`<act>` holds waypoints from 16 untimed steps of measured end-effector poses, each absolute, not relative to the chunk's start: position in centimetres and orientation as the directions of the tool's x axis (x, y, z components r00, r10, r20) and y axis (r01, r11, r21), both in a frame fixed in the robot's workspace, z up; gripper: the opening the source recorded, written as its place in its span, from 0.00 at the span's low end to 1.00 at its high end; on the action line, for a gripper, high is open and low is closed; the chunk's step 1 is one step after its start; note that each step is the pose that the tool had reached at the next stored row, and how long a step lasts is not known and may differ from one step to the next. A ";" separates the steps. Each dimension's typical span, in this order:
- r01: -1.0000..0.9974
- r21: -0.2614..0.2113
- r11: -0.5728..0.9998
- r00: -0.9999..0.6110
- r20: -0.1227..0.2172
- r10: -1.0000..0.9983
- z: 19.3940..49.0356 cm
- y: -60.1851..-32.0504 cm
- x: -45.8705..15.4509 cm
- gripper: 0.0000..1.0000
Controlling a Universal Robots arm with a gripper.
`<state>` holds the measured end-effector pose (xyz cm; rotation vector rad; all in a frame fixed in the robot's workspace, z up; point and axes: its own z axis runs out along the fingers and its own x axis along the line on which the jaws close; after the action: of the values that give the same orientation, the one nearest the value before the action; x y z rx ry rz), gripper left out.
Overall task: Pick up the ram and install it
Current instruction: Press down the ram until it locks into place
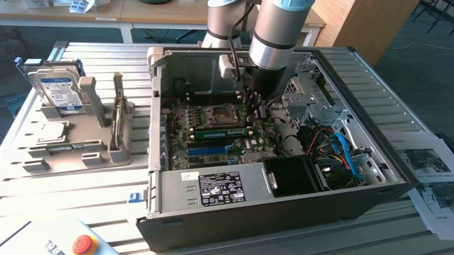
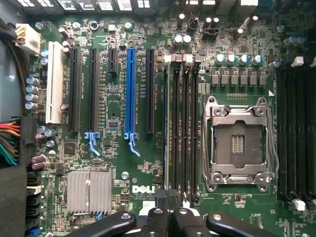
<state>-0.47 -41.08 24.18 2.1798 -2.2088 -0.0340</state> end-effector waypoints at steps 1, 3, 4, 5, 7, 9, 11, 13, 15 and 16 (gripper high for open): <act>-0.999 0.042 0.013 -0.013 0.012 -1.000 24.1 -41.1 -0.5 0.10; -0.999 0.042 0.013 -0.013 0.012 -1.000 23.9 -41.1 -0.5 0.10; -0.999 0.042 0.013 -0.013 0.012 -1.000 23.8 -41.1 -0.5 0.10; -0.999 0.042 0.014 -0.013 0.012 -1.000 23.8 -41.1 -0.5 0.10; -0.999 0.042 0.013 -0.013 0.012 -1.000 23.8 -41.1 -0.5 0.10; -0.999 0.042 0.013 -0.013 0.012 -1.000 23.8 -41.1 -0.5 0.10; -0.999 0.042 0.014 -0.013 0.012 -1.000 23.8 -41.0 -0.5 0.10; -0.999 0.042 0.014 -0.013 0.012 -1.000 23.7 -40.8 -0.5 0.10; -0.999 0.042 0.014 -0.013 0.012 -1.000 23.7 -40.7 -0.5 0.10; -0.999 0.042 0.013 -0.013 0.012 -1.000 23.7 -40.6 -0.5 0.10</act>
<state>-0.47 -40.59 23.66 2.1795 -2.2085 -0.0333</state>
